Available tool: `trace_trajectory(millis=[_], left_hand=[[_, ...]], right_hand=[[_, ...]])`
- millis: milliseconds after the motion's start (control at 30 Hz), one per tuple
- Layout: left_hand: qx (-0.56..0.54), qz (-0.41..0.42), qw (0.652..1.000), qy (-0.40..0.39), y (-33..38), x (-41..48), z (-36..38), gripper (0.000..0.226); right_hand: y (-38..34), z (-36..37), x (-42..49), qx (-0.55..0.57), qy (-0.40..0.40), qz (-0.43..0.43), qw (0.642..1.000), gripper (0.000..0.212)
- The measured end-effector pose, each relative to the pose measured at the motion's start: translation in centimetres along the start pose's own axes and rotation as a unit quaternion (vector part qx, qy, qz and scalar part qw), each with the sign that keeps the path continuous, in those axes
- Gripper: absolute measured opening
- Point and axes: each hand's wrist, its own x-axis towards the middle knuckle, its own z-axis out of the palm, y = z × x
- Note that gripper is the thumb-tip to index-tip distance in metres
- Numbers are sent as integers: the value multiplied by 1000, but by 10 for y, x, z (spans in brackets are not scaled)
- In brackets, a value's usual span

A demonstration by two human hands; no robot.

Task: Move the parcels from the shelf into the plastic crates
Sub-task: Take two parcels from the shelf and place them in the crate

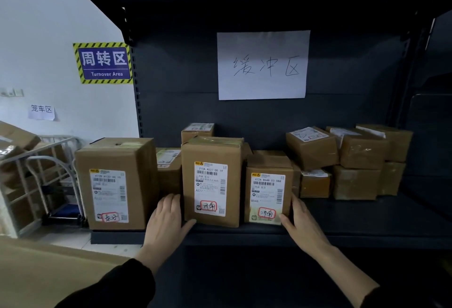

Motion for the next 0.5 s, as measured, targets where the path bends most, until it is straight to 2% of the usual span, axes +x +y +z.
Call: trace_trajectory(millis=[200,367,500], left_hand=[[-168,-59,983,-51,-3,25,7,90],[-235,-89,965,-76,10,28,14,66],[-290,-114,948,-69,16,27,19,65]], right_hand=[[-3,-1,7,37,-6,2,999,70],[-3,-2,10,51,-21,9,998,71],[-3,-3,12,68,-25,16,997,73]])
